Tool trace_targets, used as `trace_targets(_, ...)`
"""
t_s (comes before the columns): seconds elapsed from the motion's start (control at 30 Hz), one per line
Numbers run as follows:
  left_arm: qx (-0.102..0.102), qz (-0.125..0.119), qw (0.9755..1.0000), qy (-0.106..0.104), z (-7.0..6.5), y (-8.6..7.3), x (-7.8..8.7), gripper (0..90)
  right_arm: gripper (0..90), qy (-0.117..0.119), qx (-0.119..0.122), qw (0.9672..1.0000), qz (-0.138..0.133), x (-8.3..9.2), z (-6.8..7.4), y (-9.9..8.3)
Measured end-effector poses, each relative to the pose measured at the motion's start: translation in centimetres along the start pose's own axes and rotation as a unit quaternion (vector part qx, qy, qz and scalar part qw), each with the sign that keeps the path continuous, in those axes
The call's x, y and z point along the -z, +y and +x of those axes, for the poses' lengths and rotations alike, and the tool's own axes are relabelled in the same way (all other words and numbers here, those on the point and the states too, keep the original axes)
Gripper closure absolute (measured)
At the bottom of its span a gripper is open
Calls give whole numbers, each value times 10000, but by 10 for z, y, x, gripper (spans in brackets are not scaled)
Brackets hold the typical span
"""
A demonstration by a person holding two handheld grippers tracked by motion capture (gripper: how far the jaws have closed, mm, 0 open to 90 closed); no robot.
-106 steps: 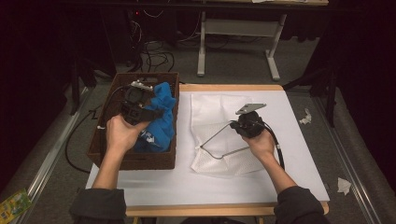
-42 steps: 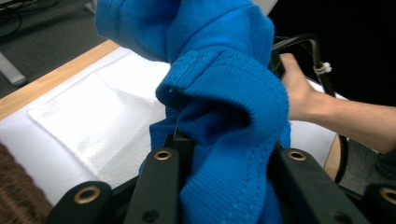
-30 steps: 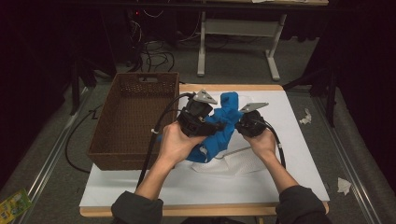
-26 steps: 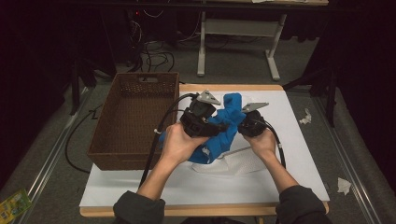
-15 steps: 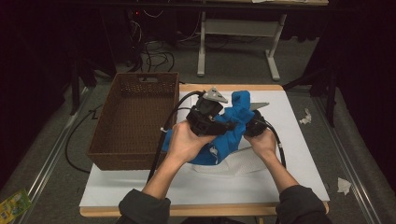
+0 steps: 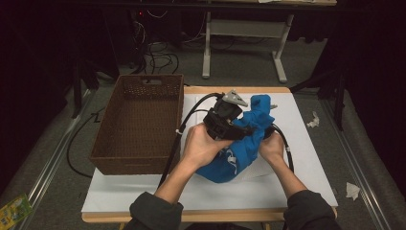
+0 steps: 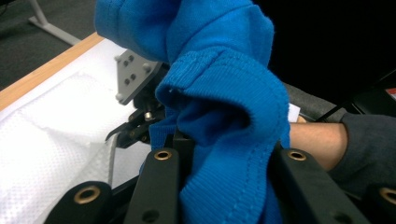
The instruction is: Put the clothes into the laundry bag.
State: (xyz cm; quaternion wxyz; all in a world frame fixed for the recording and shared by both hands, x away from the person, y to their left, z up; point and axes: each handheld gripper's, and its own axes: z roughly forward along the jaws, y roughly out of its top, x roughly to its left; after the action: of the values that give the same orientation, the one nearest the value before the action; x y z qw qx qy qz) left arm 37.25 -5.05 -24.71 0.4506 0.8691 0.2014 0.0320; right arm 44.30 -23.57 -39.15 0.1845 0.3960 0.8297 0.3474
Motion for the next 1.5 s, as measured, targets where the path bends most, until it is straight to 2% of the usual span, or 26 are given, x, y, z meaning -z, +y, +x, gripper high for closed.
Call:
trace_targets(0.37, 47, -37, 10000, 59, 2, -13, 2, 705, 896, 2, -20, 10000, -17, 0, 0, -1)
trace_targets(0.67, 26, -49, 9997, 230, 3, -28, 7, 702, 896, 36, 72, 10000, -11, -2, 3, 0)
trace_targets(1.1, -15, 70, 9995, 319, 6, -43, 0, 702, 896, 48, 55, 10000, -33, 0, 4, 1)
trace_targets(1.5, 36, 117, 9992, 388, 7, -55, -4, 702, 896, 99, 57, 9999, -23, 1, 5, 1)
